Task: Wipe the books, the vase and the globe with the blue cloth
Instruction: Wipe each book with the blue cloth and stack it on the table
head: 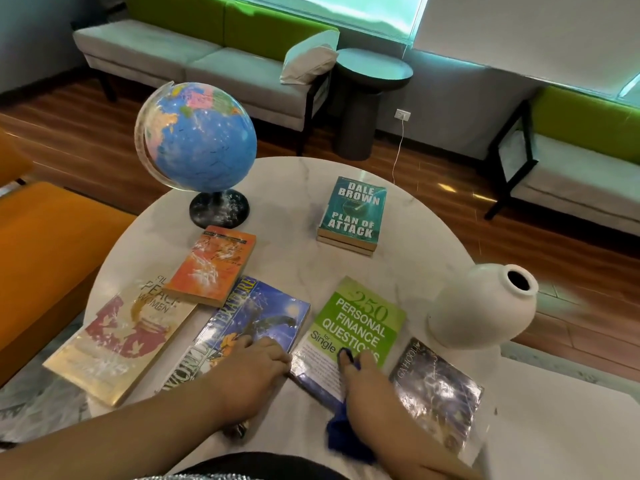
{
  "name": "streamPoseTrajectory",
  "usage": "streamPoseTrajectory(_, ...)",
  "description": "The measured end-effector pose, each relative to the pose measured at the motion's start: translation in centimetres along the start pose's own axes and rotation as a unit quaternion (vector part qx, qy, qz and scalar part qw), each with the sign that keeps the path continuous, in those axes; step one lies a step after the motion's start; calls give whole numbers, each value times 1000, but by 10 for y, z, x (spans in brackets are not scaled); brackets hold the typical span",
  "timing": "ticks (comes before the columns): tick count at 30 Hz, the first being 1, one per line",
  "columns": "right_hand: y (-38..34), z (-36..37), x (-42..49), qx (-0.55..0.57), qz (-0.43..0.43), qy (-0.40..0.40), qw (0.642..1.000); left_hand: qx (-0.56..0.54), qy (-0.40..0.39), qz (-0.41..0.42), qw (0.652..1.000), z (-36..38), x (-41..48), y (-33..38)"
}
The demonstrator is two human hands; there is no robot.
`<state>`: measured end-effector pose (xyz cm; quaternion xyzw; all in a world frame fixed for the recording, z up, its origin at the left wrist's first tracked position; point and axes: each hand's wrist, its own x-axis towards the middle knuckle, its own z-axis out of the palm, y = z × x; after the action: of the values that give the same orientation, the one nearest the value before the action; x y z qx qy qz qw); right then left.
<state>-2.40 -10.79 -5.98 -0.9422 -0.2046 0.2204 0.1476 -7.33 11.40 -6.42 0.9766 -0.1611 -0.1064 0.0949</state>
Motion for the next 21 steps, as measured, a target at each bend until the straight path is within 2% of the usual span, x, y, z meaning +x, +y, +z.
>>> streamPoseTrajectory(3, -25, 14, -19, -3, -95, -60, 994, -1, 1, 7, 1000, -4, -1, 2)
streamPoseTrajectory(4, -24, 18, -14, 9, -122, -44, 991, 5, 4, 6, 1000, -5, -1, 3)
streamPoseTrajectory(6, -18, 11, 4, 75, -82, -2, 994, 11, 7, 7, 1000, -5, -1, 2)
streamPoseTrajectory(9, 8, -9, 34, 101, 7, 71, 992, 33, -6, 8, 999, -5, 1, 2)
streamPoseTrajectory(10, 14, -16, 41, 95, 42, 76, 992, 42, -10, 10, 999, -5, 1, 2)
streamPoseTrajectory(12, 21, -28, 50, 101, 85, 32, 991, 47, -15, 5, 999, -4, 1, 3)
streamPoseTrajectory(14, 19, -27, 45, 37, 65, 14, 997, 45, -29, 4, 999, 1, 6, 5)
streamPoseTrajectory(19, -8, 7, 7, 35, -47, -62, 996, 29, -95, -55, 994, -14, 33, 33)
streamPoseTrajectory(21, 2, 1, 12, 73, -18, -39, 996, 54, -116, -69, 989, -21, 49, 43)
